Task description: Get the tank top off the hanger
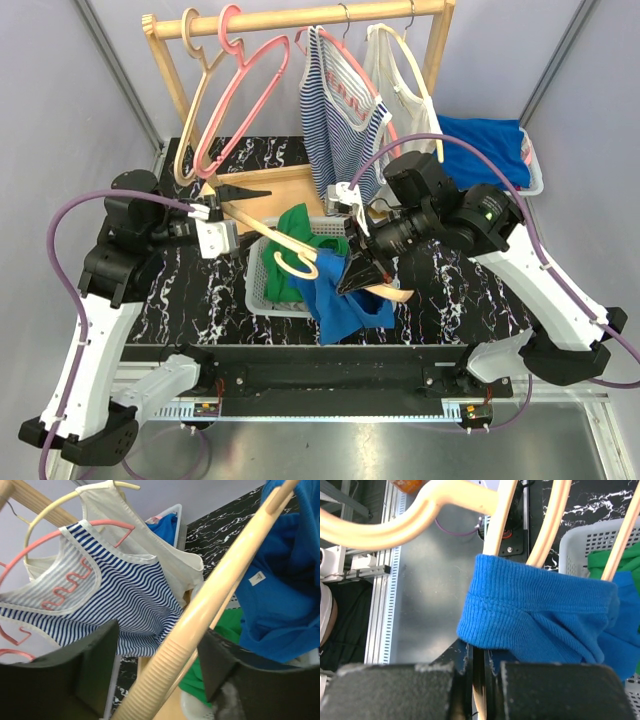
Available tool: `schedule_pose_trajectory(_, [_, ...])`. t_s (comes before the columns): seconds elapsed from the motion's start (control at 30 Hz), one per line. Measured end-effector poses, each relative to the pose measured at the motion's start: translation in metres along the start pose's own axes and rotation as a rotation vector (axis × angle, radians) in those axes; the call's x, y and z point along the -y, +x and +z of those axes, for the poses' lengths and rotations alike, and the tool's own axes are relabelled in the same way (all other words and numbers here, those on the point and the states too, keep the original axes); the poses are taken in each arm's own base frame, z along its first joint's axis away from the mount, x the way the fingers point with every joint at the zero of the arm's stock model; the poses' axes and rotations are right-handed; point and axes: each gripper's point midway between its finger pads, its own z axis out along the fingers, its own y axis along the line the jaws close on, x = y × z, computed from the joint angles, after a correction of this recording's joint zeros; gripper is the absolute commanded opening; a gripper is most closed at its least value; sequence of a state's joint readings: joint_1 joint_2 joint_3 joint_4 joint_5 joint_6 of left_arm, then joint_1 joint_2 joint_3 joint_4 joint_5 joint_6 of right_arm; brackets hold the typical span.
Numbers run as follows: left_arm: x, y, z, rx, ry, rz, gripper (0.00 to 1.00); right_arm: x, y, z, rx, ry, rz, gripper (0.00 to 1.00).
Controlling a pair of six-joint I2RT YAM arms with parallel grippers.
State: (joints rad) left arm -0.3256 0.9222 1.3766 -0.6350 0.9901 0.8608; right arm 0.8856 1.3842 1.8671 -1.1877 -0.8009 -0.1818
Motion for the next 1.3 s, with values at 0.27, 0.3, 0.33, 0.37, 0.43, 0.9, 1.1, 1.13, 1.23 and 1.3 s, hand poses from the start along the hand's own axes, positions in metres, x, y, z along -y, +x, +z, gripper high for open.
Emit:
schedule_pose_trajectory(0.27, [0.007, -0.008, -0.005, -0.005, 0.021, 0.007, 0.24, 0.007, -0.002, -0.003, 0.007, 0.058, -0.031, 0.0])
schedule_pose_trajectory(0.3, [0.006, -0.008, -0.005, -0.007, 0.019, 0.006, 0.24, 0.01, -0.003, -0.004, 0.018, 0.081, -0.044, 0.0])
schedule_pose_trajectory(0.33, [0.006, -0.009, -0.005, -0.006, 0.018, 0.005, 0.26, 0.012, -0.004, -0.006, 0.031, 0.102, -0.057, 0.0])
schedule_pose_trajectory(0.37, [0.006, -0.009, -0.006, -0.006, 0.017, 0.006, 0.27, 0.014, -0.005, -0.008, 0.045, 0.123, -0.072, 0.0])
schedule_pose_trajectory(0.43, [0.005, -0.01, -0.006, -0.005, 0.016, 0.004, 0.28, 0.022, -0.009, -0.013, 0.083, 0.194, -0.111, 0.0])
schedule_pose_trajectory(0.9, [-0.015, -0.005, -0.008, -0.057, -0.105, -0.105, 0.69, 0.062, -0.032, -0.028, 0.253, 0.463, -0.32, 0.0])
schedule_pose_trajectory(1.1, [0.002, -0.018, -0.007, 0.005, -0.051, -0.127, 0.66, 0.072, -0.04, -0.011, 0.223, 0.431, -0.376, 0.0])
schedule_pose_trajectory(1.13, [0.003, -0.02, -0.007, 0.014, -0.044, -0.132, 0.67, 0.074, -0.041, -0.008, 0.213, 0.425, -0.376, 0.0])
schedule_pose_trajectory(1.23, [0.013, -0.029, -0.01, 0.038, -0.016, -0.146, 0.65, 0.087, -0.044, -0.013, 0.183, 0.476, -0.333, 0.0])
schedule_pose_trajectory(1.3, [0.022, -0.035, -0.013, 0.053, 0.006, -0.152, 0.63, 0.091, -0.053, -0.023, 0.183, 0.503, -0.32, 0.0])
